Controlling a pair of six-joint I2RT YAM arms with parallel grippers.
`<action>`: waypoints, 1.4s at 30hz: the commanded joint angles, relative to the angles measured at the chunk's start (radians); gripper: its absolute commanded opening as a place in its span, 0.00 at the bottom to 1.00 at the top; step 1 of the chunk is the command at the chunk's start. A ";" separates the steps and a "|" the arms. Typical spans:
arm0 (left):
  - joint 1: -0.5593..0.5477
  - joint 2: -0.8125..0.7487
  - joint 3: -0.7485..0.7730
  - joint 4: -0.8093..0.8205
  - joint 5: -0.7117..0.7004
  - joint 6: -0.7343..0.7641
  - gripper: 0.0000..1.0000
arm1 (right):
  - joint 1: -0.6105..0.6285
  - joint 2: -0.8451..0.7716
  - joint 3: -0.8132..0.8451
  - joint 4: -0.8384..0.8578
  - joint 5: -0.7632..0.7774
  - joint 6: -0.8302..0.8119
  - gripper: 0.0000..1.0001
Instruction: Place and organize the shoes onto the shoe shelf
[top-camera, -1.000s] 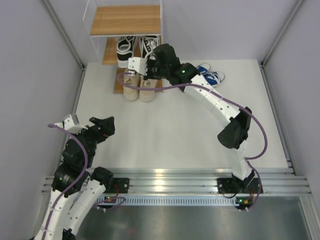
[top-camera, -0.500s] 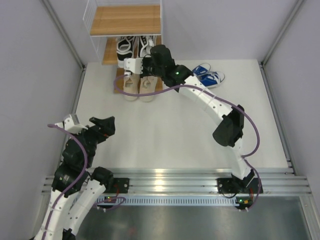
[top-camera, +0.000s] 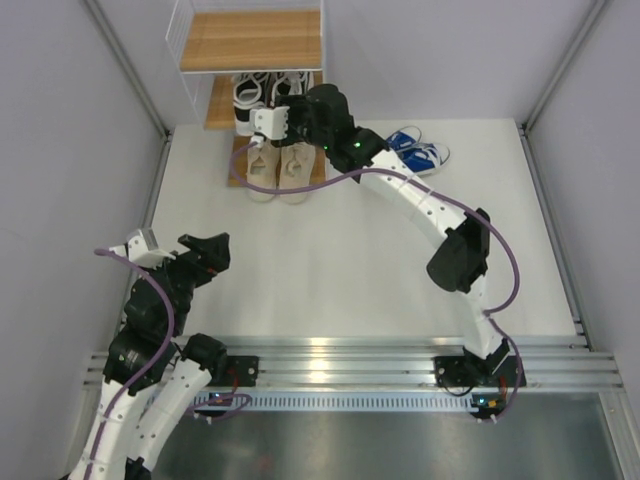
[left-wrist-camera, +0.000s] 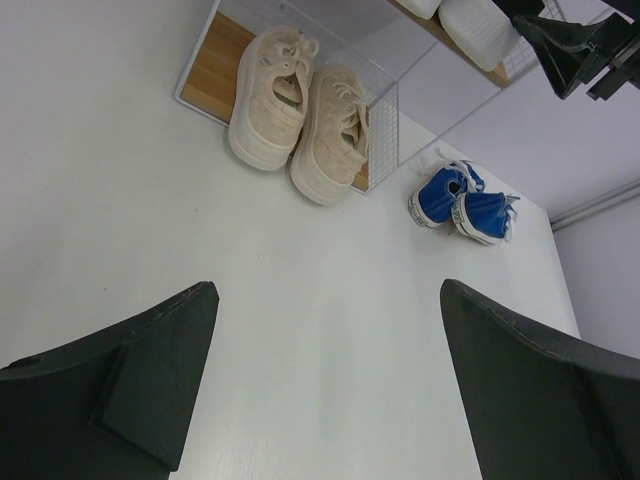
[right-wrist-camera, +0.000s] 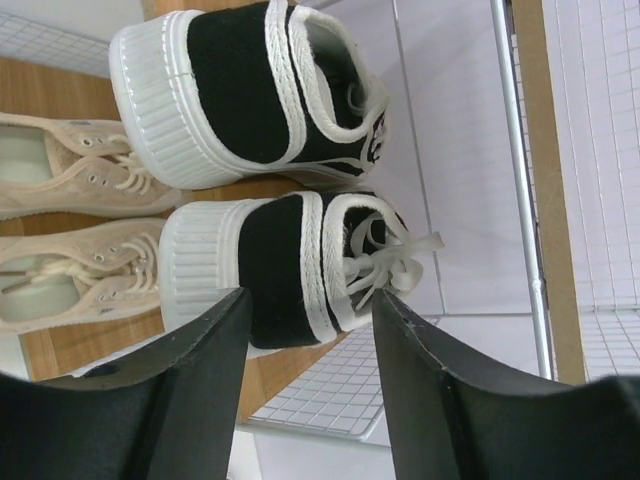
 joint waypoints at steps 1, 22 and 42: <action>0.003 -0.007 -0.001 0.007 0.009 -0.006 0.98 | -0.011 -0.063 -0.028 0.036 0.016 0.006 0.53; 0.003 0.068 0.057 0.008 0.048 -0.019 0.98 | -0.174 -0.419 -0.230 -0.156 -0.612 0.608 0.53; -0.085 0.671 0.239 0.254 0.393 0.038 0.74 | -0.839 -0.689 -0.825 -0.643 -0.879 0.551 0.53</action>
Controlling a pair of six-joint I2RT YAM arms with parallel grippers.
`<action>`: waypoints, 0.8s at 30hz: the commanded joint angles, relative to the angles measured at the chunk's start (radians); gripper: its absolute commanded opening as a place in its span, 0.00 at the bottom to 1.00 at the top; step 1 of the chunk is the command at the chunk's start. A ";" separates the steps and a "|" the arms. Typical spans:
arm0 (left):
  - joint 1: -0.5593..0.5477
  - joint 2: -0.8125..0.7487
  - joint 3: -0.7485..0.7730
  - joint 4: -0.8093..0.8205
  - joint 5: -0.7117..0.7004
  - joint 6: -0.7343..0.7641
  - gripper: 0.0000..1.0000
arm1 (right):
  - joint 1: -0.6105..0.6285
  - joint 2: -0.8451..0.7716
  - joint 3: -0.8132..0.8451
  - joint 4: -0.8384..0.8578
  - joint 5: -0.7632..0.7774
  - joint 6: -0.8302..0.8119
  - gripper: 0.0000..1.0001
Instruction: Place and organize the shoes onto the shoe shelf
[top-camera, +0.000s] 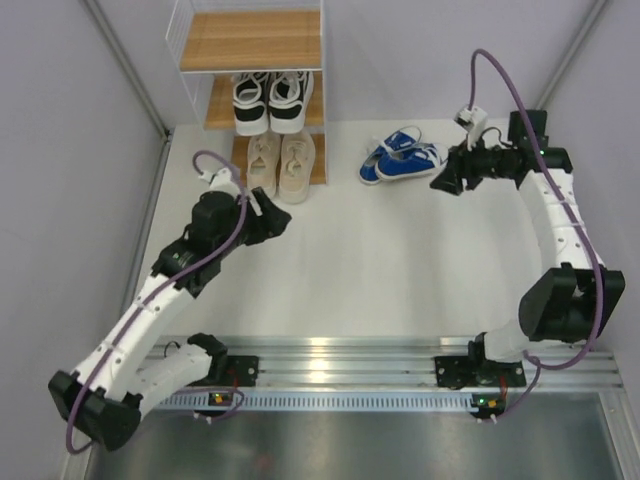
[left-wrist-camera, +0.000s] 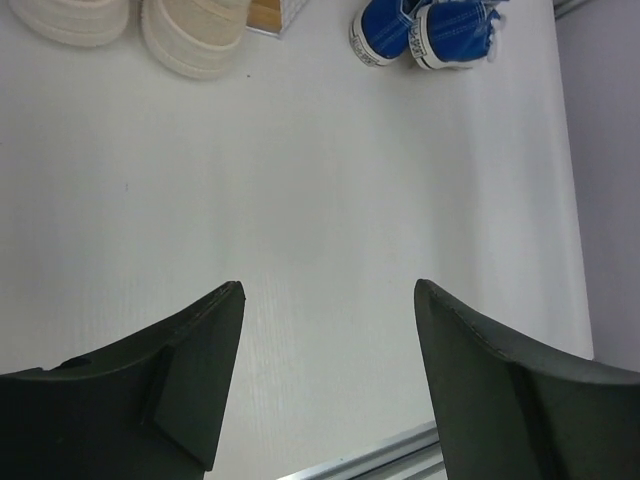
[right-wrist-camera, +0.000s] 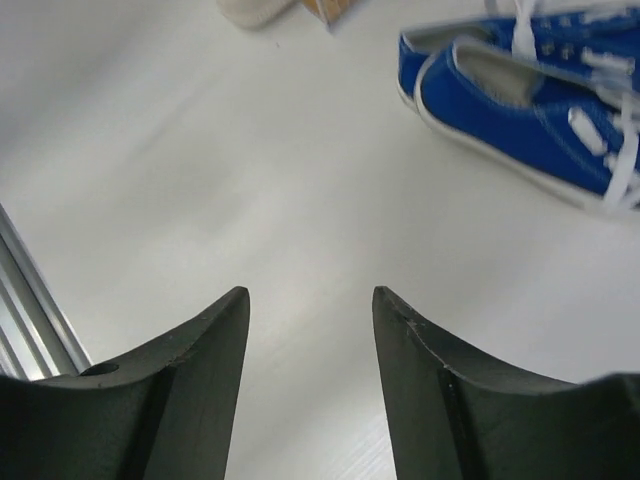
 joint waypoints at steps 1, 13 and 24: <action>-0.143 0.158 0.100 0.134 -0.020 0.078 0.75 | -0.122 -0.065 -0.093 -0.219 -0.066 -0.169 0.53; -0.317 0.831 0.589 0.355 -0.053 0.316 0.82 | -0.297 -0.172 -0.397 -0.152 -0.006 -0.229 0.59; -0.305 1.362 1.037 0.574 -0.225 0.551 0.87 | -0.295 -0.239 -0.438 -0.143 0.037 -0.237 0.60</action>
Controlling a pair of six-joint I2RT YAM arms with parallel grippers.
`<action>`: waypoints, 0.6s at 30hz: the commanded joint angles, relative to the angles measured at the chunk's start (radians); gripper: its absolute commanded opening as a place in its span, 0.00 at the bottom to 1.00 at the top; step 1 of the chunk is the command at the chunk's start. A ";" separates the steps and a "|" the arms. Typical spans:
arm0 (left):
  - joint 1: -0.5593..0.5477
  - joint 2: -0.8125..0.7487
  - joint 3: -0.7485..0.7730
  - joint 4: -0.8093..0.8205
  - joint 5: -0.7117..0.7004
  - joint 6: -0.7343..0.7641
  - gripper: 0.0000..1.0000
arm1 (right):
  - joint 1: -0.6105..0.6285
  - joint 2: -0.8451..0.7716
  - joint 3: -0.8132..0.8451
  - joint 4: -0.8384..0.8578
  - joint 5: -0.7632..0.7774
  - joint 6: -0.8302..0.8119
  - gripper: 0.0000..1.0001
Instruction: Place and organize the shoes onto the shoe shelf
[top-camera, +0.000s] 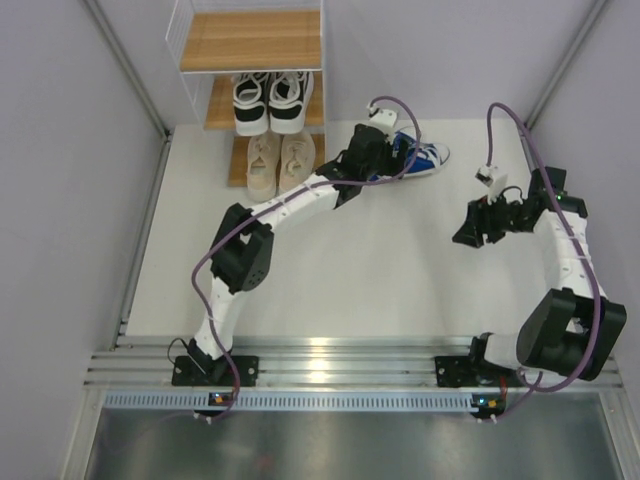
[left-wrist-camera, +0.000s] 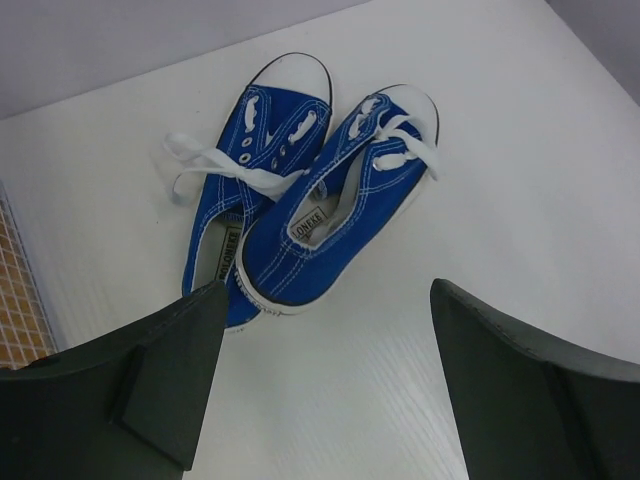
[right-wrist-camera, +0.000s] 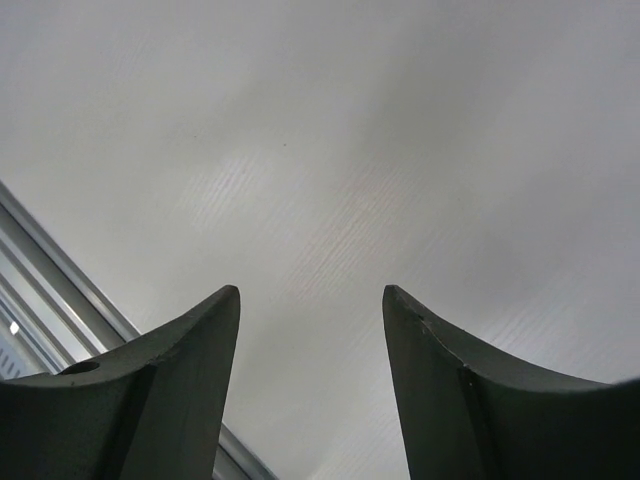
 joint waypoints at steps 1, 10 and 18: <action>0.024 0.093 0.131 0.119 -0.069 0.080 0.88 | -0.008 -0.064 -0.004 0.011 0.006 -0.023 0.60; 0.071 0.281 0.257 0.110 0.027 0.074 0.80 | -0.009 -0.152 -0.091 0.034 0.050 -0.003 0.60; 0.071 0.284 0.190 0.037 0.107 0.147 0.56 | -0.009 -0.193 -0.125 0.073 0.079 0.052 0.60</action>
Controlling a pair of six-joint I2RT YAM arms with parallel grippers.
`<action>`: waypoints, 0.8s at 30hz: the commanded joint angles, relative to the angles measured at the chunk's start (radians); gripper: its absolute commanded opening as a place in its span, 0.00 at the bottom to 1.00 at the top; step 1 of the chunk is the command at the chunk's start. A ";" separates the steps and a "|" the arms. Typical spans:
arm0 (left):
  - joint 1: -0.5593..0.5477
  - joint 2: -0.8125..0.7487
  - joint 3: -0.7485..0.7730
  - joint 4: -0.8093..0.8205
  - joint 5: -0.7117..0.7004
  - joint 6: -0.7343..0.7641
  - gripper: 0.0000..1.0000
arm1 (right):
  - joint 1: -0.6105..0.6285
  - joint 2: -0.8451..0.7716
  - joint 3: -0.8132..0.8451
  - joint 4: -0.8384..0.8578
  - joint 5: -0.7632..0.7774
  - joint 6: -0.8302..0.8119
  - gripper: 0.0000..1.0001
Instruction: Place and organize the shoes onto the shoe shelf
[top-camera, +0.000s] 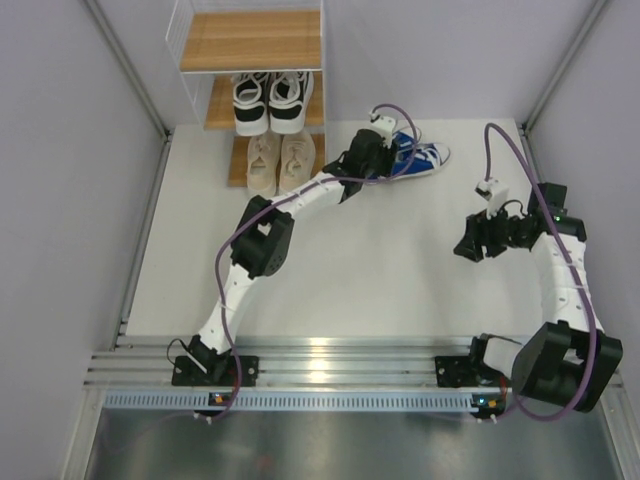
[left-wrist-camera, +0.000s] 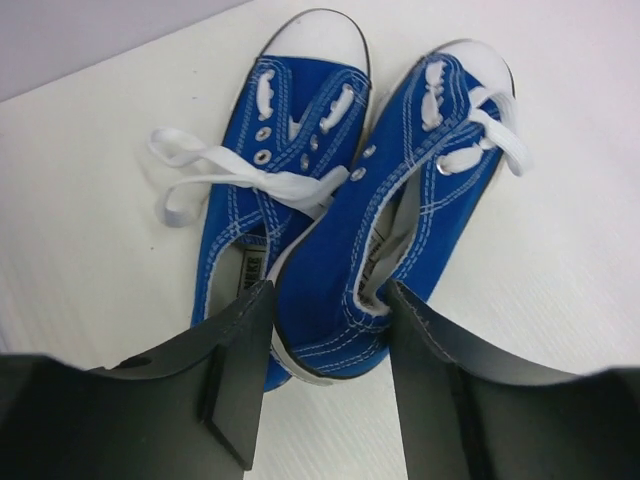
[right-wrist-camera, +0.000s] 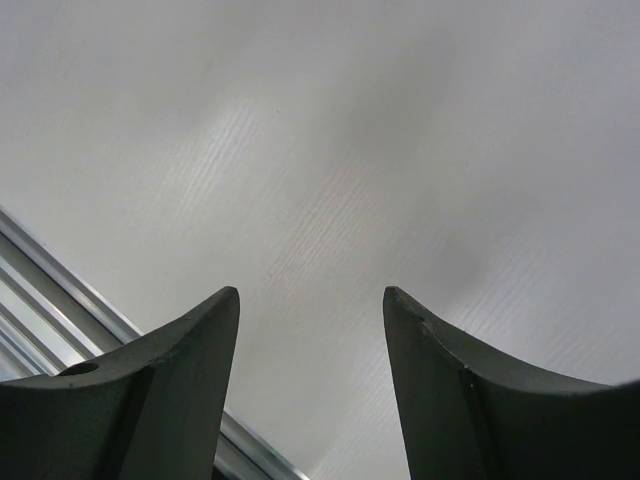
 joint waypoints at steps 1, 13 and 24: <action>-0.002 -0.018 -0.043 -0.030 0.040 0.070 0.52 | -0.009 -0.035 -0.001 0.049 0.014 0.024 0.60; -0.007 -0.141 -0.077 -0.018 0.155 0.003 0.00 | -0.013 -0.130 -0.038 0.057 0.042 0.026 0.60; -0.013 -0.485 -0.373 -0.018 0.262 -0.206 0.00 | -0.036 -0.184 -0.052 0.086 0.025 0.050 0.61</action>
